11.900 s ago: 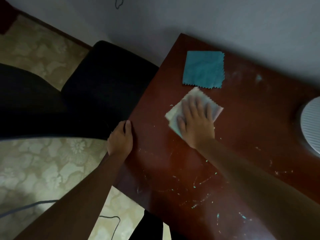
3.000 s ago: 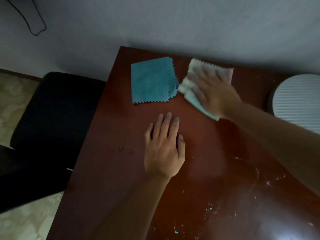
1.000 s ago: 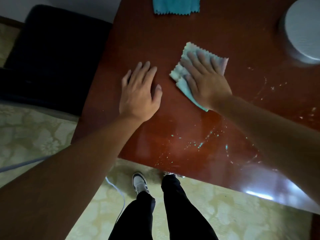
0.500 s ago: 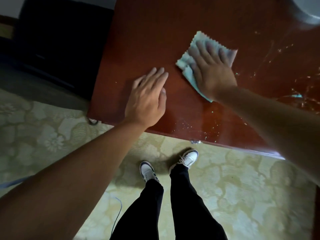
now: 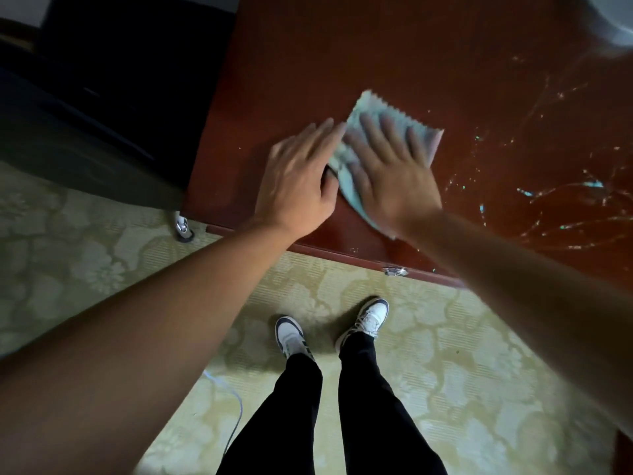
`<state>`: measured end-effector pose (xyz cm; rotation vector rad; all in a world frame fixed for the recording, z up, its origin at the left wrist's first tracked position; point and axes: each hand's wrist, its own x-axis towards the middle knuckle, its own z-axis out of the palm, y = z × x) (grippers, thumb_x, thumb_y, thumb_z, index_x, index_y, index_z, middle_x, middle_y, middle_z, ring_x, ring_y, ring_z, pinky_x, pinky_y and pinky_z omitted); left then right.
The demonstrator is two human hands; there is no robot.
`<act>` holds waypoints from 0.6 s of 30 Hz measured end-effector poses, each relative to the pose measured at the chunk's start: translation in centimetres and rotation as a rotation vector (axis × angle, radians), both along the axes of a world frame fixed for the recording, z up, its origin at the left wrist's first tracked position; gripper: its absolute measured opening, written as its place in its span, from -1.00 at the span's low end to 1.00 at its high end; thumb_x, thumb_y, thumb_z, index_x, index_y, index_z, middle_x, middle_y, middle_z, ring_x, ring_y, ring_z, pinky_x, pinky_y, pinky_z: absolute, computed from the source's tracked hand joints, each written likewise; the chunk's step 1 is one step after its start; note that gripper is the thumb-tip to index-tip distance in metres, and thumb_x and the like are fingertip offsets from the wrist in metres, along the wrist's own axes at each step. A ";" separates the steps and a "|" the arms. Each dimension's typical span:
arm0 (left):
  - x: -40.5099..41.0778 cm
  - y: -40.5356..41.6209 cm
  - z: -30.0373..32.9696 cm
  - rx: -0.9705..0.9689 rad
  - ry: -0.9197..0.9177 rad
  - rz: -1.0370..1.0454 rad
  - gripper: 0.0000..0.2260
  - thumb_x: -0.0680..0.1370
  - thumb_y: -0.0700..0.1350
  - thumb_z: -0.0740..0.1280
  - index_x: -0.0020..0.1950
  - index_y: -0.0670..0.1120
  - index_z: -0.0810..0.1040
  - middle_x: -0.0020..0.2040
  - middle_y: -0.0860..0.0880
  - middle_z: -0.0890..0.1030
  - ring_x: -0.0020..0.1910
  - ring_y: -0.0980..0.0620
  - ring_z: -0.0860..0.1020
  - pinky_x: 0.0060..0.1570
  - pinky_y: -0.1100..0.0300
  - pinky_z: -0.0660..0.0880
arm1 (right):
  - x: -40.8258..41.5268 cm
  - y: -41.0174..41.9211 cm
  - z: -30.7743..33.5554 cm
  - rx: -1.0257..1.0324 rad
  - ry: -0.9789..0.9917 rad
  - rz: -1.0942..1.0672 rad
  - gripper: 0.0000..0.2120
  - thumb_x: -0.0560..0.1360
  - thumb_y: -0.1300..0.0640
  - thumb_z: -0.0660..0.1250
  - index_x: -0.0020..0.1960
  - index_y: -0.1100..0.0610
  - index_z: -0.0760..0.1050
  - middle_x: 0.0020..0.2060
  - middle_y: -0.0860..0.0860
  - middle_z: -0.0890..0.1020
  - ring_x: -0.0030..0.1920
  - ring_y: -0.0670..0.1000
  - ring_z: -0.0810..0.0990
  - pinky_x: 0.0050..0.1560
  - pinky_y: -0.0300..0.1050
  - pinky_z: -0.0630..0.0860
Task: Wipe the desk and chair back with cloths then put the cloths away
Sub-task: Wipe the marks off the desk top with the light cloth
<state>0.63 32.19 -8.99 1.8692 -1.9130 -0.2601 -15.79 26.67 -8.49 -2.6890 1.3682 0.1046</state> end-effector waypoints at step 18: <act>9.6 7.6 -1.1 0.135 0.332 0.576 -0.63 0.71 -0.06 -0.01 0.32 -0.20 0.46 0.14 -0.21 0.62 0.10 -0.22 0.58 0.03 -0.03 0.49 | 10.4 5.5 0.0 0.081 -0.050 0.531 -0.52 0.68 -0.05 -0.06 0.57 0.02 0.17 0.57 0.02 0.17 0.59 0.10 0.04 0.55 0.23 0.00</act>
